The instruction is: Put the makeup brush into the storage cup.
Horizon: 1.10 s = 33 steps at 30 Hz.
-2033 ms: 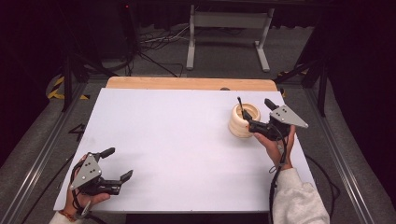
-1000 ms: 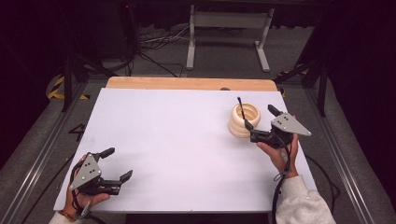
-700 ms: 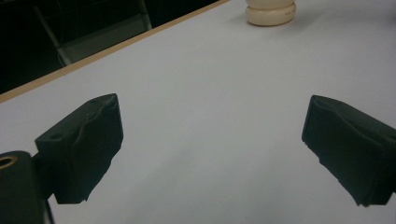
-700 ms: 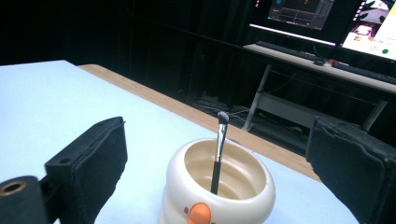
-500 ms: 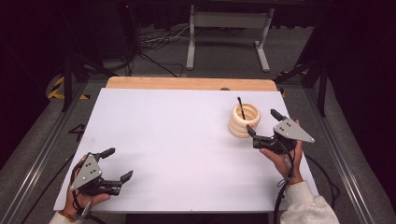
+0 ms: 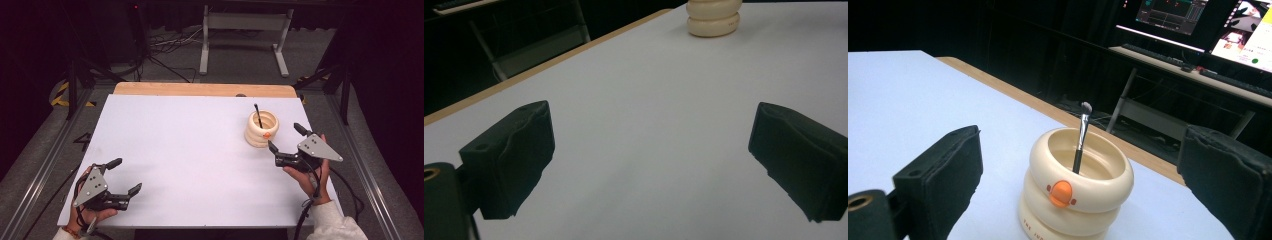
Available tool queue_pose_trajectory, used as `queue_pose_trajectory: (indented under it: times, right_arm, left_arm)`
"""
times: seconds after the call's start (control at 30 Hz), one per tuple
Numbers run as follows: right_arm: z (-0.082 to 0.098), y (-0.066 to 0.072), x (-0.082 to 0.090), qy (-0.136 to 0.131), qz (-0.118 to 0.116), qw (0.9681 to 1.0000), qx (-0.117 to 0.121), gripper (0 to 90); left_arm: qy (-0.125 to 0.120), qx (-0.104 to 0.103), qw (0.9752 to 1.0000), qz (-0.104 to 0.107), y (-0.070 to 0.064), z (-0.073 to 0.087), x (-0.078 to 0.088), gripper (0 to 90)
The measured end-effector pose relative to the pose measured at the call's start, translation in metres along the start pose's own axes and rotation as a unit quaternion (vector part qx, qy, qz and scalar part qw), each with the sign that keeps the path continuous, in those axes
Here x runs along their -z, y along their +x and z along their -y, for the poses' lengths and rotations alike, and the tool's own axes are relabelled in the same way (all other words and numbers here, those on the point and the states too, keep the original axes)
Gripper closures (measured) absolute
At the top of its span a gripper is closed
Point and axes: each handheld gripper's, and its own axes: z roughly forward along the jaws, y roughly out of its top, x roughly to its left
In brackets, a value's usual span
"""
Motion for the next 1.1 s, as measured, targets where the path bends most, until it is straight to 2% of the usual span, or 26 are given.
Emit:
queue_pose_trajectory:
  times: [0.43, 0.67, 0.73, 1.1]
  right_arm:
    - [0.006, 0.005, 0.014, -0.01, -0.007, 0.9997, 0.02, 4.9]
    - [0.01, 0.008, 0.018, -0.002, -0.005, 0.9993, 0.036, 4.7]
    - [0.012, 0.008, 0.019, -0.001, -0.006, 0.9991, 0.041, 4.8]
    - [0.02, 0.008, 0.025, 0.006, -0.009, 0.9988, 0.048, 4.8]
  left_arm:
    - [-0.009, 0.004, 1.0, 0.001, 0.0, -0.001, 0.002, 4.9]
    - [-0.009, 0.003, 1.0, 0.001, 0.0, -0.001, 0.002, 4.8]
    - [-0.016, -0.001, 0.9998, 0.005, 0.0, -0.001, 0.002, 4.3]
    - [-0.014, -0.005, 0.9999, 0.006, -0.002, -0.001, 0.001, 3.1]
